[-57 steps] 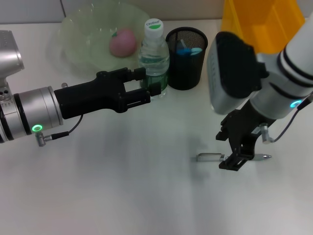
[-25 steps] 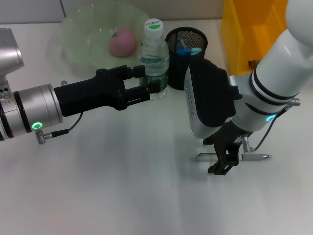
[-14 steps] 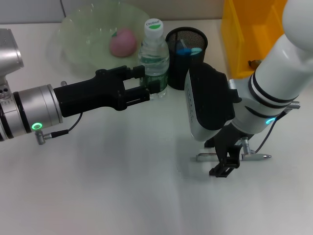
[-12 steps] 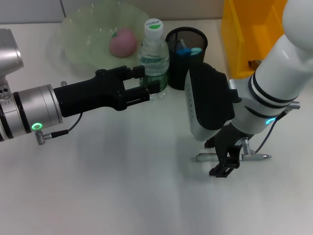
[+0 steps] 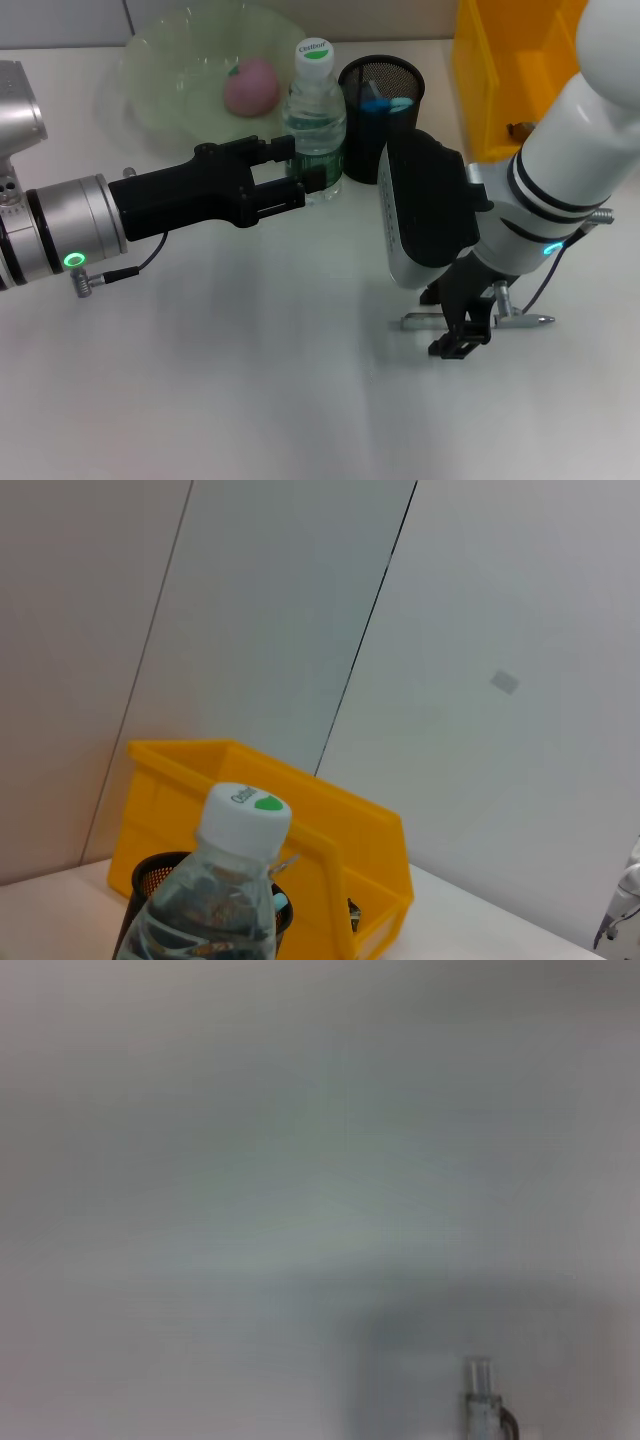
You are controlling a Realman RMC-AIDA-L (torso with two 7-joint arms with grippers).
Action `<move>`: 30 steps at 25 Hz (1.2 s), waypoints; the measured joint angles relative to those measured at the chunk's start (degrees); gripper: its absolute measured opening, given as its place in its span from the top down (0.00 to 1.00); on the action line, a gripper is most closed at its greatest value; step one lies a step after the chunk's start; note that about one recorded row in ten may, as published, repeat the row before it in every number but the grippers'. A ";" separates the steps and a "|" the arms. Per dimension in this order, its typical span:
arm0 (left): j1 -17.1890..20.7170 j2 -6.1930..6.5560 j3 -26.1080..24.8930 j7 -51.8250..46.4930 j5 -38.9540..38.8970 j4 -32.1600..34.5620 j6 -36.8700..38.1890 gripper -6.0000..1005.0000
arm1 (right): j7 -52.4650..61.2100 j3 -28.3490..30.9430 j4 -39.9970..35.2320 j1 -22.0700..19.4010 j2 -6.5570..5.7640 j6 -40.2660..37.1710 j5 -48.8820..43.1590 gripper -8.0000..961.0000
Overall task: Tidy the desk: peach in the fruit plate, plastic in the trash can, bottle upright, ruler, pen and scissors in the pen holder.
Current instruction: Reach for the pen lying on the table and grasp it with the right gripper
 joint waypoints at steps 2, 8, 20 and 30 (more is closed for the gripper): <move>0.00 0.00 0.00 0.00 0.00 0.00 0.00 0.30 | 0.09 -0.34 0.01 -0.04 0.00 0.01 -0.09 0.38; 0.00 0.00 0.00 0.00 0.00 0.00 0.07 0.30 | 0.85 -1.43 0.09 -0.07 -0.01 0.50 -0.17 0.38; 0.18 0.00 0.00 0.00 -0.07 0.00 0.07 0.29 | 0.98 -1.95 0.13 0.02 0.01 0.55 -0.48 0.51; 0.10 -0.08 0.00 0.00 -0.19 0.00 -0.07 0.29 | 1.48 -2.92 0.57 0.18 -0.02 1.57 -1.00 0.53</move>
